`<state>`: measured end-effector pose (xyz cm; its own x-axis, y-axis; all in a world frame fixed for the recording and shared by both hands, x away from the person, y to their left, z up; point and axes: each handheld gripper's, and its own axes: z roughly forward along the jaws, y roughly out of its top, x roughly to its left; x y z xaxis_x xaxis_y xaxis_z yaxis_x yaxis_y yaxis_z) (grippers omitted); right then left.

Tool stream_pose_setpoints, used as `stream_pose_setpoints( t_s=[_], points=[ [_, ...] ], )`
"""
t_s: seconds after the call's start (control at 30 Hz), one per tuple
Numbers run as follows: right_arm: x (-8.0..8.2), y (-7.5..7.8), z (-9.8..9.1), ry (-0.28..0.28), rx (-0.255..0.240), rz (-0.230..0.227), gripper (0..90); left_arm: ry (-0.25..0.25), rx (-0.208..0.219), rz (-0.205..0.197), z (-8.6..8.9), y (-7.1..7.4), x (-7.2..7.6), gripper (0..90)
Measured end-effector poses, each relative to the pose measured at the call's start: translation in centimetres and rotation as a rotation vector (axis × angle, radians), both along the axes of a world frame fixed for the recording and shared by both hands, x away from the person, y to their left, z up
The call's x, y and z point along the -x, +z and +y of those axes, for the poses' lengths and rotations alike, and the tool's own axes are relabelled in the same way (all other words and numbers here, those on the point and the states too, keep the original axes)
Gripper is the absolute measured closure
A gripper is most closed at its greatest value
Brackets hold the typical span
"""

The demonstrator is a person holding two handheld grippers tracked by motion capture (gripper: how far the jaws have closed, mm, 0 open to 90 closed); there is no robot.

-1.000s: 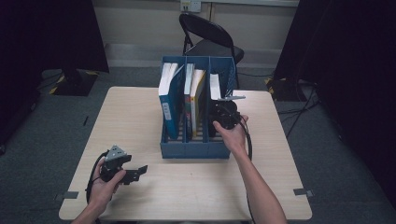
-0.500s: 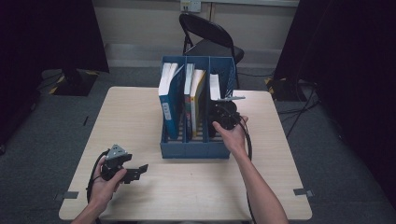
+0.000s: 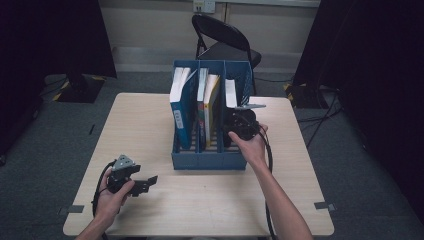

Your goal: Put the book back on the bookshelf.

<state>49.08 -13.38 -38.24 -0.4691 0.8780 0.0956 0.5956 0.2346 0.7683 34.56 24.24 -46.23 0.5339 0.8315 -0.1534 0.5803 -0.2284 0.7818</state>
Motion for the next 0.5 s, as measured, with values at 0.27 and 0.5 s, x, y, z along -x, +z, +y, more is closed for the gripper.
stream_pose_setpoints(
  t_s=[0.27,0.5],
  points=[
    [1.3,0.7,-1.0,0.032,-0.031,-0.022,19.5,0.000,-0.002,-0.005,0.1,0.0,0.1,17.4],
    [3.1,0.4,-2.3,0.035,-0.040,-0.012,15.1,-0.004,-0.010,-0.013,0.2,0.3,0.3,17.2]
  ],
)
